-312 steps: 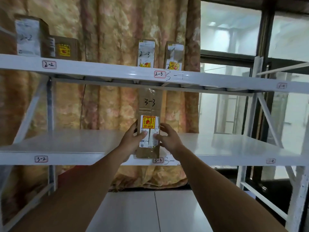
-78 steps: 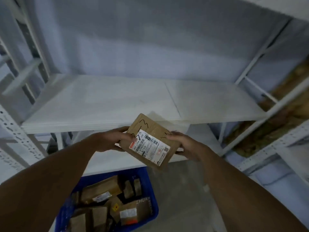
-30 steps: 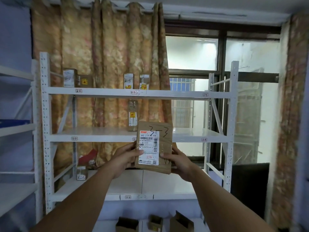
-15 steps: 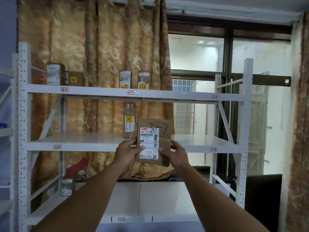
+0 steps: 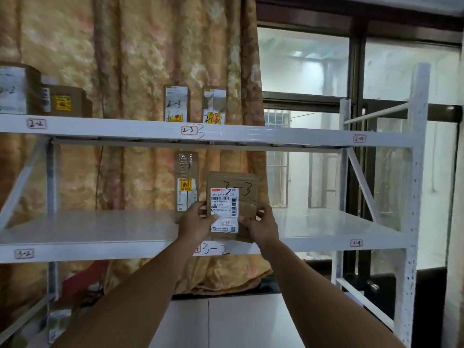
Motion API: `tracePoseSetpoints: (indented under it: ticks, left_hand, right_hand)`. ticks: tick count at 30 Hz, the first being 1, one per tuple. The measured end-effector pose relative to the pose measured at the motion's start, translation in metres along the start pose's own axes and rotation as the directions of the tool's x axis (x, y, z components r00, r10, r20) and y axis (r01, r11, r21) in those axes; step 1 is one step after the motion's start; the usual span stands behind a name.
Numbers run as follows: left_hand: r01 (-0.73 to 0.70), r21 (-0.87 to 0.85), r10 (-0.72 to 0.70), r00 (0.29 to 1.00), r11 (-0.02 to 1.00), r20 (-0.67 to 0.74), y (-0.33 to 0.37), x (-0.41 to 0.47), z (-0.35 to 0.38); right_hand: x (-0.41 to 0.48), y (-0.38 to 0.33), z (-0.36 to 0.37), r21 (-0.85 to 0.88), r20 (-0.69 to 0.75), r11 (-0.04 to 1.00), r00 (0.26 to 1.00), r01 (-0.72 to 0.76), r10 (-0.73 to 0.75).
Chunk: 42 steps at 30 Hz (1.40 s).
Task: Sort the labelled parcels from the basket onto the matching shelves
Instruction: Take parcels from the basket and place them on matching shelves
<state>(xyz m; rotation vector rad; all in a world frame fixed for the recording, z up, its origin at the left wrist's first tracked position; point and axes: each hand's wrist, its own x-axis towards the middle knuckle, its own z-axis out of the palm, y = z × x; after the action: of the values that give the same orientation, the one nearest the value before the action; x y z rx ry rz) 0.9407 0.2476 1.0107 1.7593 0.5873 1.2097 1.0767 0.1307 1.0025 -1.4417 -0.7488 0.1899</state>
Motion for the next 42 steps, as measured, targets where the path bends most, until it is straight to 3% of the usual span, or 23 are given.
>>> tracePoseSetpoints:
  ticks: [9,16,20,26,36,40,42]
  left_hand:
    - [0.063,0.13,-0.074,0.994,0.989,0.08,-0.058,0.076,0.045]
    - [0.127,0.202,-0.141,0.988,0.971,0.055,-0.087,0.117,0.073]
    - [0.146,0.205,-0.151,0.988,0.968,0.012,-0.102,0.139,0.084]
    - [0.164,0.205,-0.183,0.981,0.965,0.072,-0.112,0.162,0.099]
    - [0.174,0.311,-0.189,0.982,0.934,0.021,-0.162,0.195,0.1]
    - [0.144,0.383,-0.192,0.977,0.913,0.091,-0.198,0.218,0.1]
    - [0.105,0.455,-0.189,0.971,0.885,0.145,-0.165,0.19,0.092]
  right_hand:
    - [0.093,0.04,0.022,-0.185,-0.009,0.983,1.0,0.004,-0.006]
    - [0.145,0.066,0.031,-0.355,0.032,0.934,0.999,0.035,-0.025]
    - [0.164,0.074,0.04,-0.363,0.069,0.93,0.997,0.052,-0.029]
    - [0.179,0.09,0.049,-0.34,0.083,0.938,0.996,0.07,-0.045]
    - [0.186,0.097,0.047,-0.398,0.157,0.917,0.985,-0.002,0.07]
    - [0.171,0.087,0.042,-0.44,0.16,0.895,0.974,-0.073,0.158]
    - [0.161,0.083,0.04,-0.488,0.158,0.87,0.973,-0.073,0.171]
